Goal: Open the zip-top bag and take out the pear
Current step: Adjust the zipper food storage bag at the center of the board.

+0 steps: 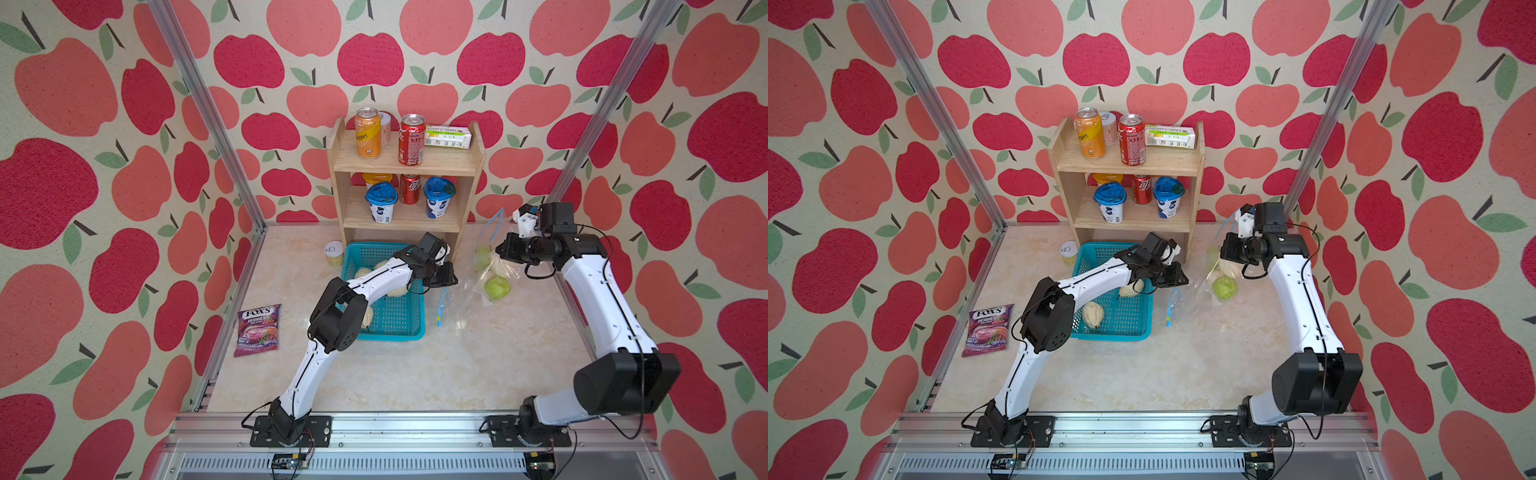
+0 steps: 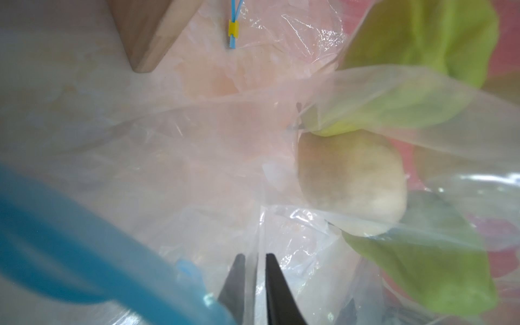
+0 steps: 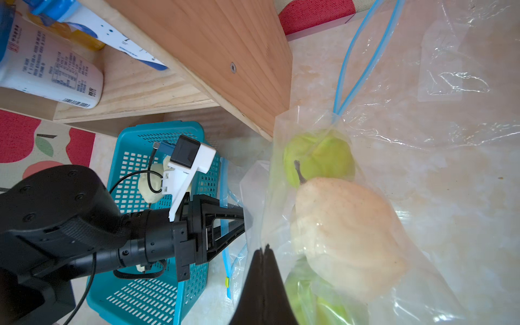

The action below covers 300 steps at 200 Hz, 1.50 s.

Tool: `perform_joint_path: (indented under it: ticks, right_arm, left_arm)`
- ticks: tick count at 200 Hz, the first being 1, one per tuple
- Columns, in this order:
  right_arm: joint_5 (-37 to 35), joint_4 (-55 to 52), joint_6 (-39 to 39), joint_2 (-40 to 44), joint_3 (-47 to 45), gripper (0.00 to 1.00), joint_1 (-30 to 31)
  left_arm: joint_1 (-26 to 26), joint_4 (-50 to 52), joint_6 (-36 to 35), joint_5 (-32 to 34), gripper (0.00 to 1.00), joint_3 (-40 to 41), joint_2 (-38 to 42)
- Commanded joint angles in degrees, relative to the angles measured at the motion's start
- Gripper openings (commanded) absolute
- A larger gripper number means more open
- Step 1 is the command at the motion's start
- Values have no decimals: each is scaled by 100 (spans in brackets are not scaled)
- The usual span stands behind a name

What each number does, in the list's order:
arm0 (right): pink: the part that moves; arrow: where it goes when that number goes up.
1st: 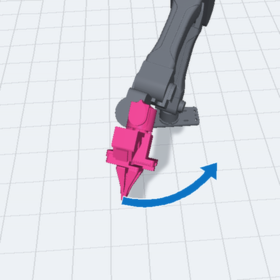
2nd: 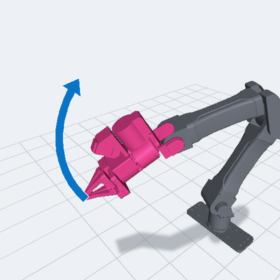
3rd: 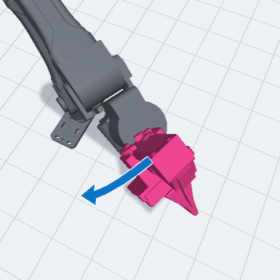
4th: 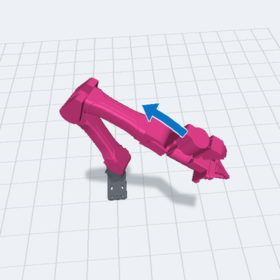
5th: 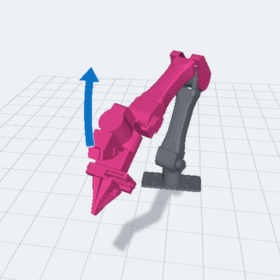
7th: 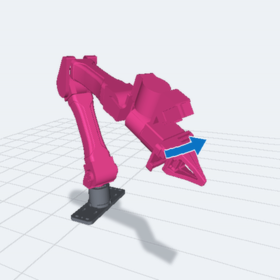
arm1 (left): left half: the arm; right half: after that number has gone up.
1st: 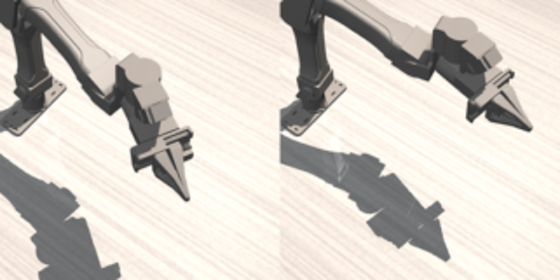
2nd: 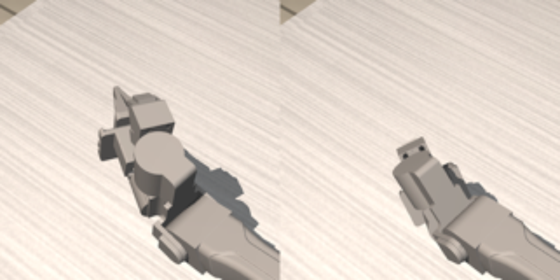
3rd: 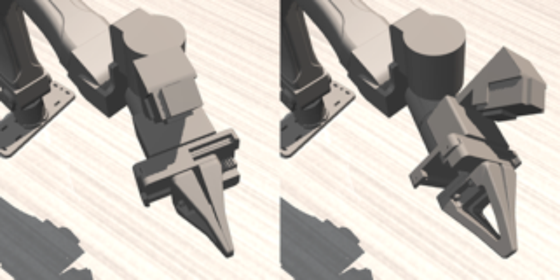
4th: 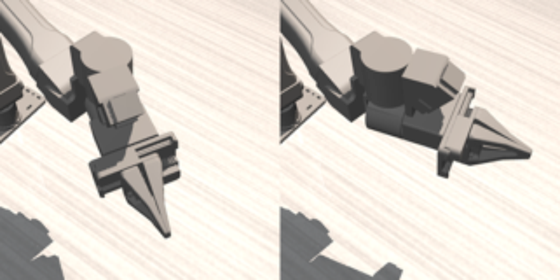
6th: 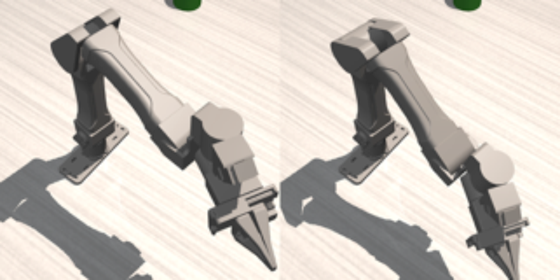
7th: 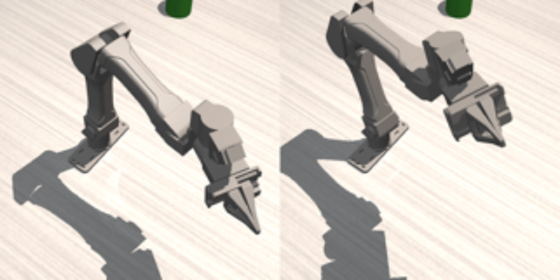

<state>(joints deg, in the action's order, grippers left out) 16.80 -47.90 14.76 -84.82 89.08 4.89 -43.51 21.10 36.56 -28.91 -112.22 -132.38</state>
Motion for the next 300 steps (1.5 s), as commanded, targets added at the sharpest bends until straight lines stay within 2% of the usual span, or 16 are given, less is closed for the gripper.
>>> perform_joint_path:
  ticks: [1,25,48,64,87,98,118,141,179,208,215,227,239,273,288,300]
  right_arm:
    - [-153,-579,-221,-239,629,0,34]
    - [-171,-130,-196,116,622,0,-36]
    - [-161,-394,-228,55,1131,0,-37]
    - [-259,-628,-253,-41,1393,0,-40]
    - [-366,-565,-267,89,1261,0,-32]
    - [-349,-549,-282,138,1158,0,-35]
    - [-287,-555,-296,122,893,0,-38]
    - [-260,-377,-260,156,312,0,-103]
    - [-417,-109,-133,162,-670,0,-438]
    - [-952,-3,81,159,-1186,0,-844]
    - [-1098,42,112,177,-1271,12,-894]
    - [-1241,10,87,179,-1284,54,-950]
    - [-1388,-120,45,176,-1143,70,-877]
    - [-1370,-178,229,310,-874,81,-416]
    - [-1103,-64,490,233,-954,80,-233]
    - [-1023,163,668,144,-1131,73,-108]
  left_arm:
    - [-13,197,-52,-2,6,-150,-109]
    - [8,217,-44,48,6,-90,-82]
    - [54,142,39,108,29,56,-8]
    - [107,-62,135,58,37,271,71]
    - [133,-172,194,16,40,425,130]
    - [132,-174,183,-16,38,429,124]
    - [132,-308,211,-126,14,427,102]
    - [132,-554,247,-249,0,422,86]
    - [124,-448,147,-229,0,355,88]
    - [131,-292,54,-133,0,324,117]
    - [134,-299,37,-157,0,316,112]
    - [131,-309,14,-234,1,261,76]
    - [124,-318,-8,-309,4,196,19]
    - [90,-267,-38,-343,12,11,-78]
    - [76,-238,-82,-301,14,-27,-65]
    - [56,-238,-96,-280,15,-28,-28]
